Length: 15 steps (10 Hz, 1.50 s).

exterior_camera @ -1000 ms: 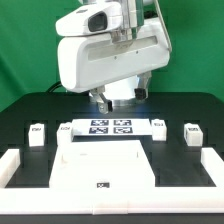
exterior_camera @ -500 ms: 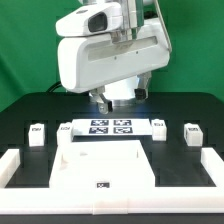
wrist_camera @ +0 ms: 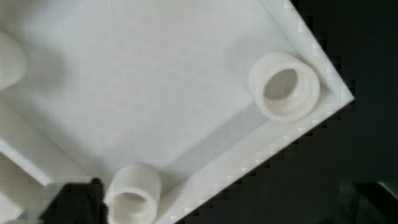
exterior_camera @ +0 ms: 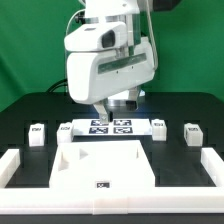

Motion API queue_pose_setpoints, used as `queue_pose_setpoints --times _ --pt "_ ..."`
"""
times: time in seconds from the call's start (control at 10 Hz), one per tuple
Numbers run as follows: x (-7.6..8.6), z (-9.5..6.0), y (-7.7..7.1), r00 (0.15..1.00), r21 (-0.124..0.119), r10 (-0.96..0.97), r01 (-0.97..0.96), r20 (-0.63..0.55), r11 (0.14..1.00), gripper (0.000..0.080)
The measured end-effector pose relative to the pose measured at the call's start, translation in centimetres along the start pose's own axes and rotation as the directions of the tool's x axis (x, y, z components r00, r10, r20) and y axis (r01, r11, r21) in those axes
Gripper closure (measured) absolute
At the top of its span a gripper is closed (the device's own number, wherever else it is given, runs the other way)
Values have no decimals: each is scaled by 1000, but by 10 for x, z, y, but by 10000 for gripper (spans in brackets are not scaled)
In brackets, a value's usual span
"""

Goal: Assemble one leg

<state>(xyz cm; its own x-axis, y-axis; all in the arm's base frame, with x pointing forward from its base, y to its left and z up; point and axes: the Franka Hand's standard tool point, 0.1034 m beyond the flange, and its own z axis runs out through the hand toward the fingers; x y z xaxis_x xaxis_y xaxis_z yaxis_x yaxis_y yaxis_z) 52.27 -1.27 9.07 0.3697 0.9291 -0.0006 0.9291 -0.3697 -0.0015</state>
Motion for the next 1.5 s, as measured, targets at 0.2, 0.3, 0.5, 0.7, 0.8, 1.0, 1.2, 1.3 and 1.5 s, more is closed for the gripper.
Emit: queue_pose_setpoints --times 0.2,0.3,0.5,0.7,0.8,1.0,1.2,1.3,1.5 --pt "-5 1 1 1000 1 7 -7 2 1000 150" --pt "-4 1 0 1000 2 6 -6 2 1000 150" --pt "-11 4 0 995 -1 -100 100 0 995 150" --pt "-45 31 -13 936 4 -353 353 -13 936 150" --pt "-48 40 -20 925 21 -380 380 -9 925 150" --pt "-54 56 -25 907 21 -421 421 -11 907 150" --pt "-54 67 -32 907 41 -420 421 -18 906 150" --pt "-54 73 -36 906 51 -422 422 -22 905 150" --pt "-55 82 -41 908 68 -418 419 -26 905 150"
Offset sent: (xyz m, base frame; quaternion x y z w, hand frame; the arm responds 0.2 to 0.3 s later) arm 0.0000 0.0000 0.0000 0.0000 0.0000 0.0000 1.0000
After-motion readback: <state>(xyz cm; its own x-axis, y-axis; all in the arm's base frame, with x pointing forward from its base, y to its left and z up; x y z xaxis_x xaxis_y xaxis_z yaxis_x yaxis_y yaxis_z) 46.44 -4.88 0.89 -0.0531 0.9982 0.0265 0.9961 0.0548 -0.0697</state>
